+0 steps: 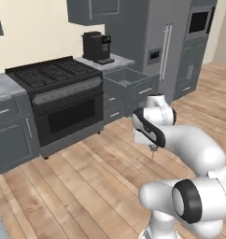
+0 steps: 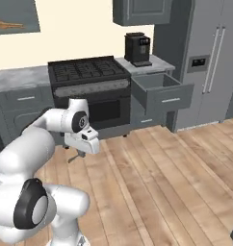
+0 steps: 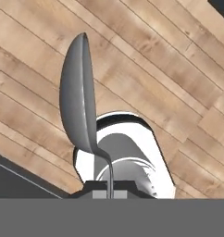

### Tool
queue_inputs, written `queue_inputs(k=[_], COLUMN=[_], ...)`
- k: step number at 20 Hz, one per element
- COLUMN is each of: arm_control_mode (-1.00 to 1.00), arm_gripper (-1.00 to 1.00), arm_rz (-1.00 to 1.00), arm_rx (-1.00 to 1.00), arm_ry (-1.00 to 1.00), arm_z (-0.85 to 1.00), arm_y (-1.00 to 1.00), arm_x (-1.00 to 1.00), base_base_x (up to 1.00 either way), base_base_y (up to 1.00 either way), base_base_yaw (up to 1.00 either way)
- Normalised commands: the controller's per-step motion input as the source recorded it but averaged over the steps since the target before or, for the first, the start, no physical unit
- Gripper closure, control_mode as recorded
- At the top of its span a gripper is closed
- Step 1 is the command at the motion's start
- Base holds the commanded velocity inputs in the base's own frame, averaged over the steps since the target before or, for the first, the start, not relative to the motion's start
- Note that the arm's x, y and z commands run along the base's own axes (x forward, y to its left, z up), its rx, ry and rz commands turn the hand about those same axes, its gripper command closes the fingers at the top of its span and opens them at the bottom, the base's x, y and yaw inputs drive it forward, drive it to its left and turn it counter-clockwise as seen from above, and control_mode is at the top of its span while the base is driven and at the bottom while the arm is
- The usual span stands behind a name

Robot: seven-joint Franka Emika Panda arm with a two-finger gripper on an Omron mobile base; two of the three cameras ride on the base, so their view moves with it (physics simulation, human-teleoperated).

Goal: Organize the utensils by type. Pick up the wooden spoons from the counter and place them in the open cabinet. Then pick up the metallic utensils from the counter and place them in the open drawer.

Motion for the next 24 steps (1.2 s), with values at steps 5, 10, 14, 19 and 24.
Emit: queue_inputs(k=[5, 10, 14, 19, 24], arm_control_mode=[1.0, 1.0, 1.0, 1.0, 1.0], arm_gripper=[1.0, 1.0, 1.0, 1.0, 1.0], arm_rz=[0.0, 0.0, 0.0, 0.0, 0.0], arm_rx=[0.0, 0.0, 0.0, 0.0, 0.0], arm_ry=[0.0, 0.0, 0.0, 0.0, 0.0], arm_z=[0.0, 0.0, 0.0, 0.0, 0.0], arm_y=[0.0, 0.0, 0.0, 0.0, 0.0], arm_x=[0.0, 0.0, 0.0, 0.0, 0.0], base_base_x=[0.83, 1.0, 1.0, 0.92, 0.84], base_base_y=[0.35, 0.59, 0.52, 0.3, 0.33], base_base_yaw=[-0.43, -0.13, -0.09, -0.26, -0.47])
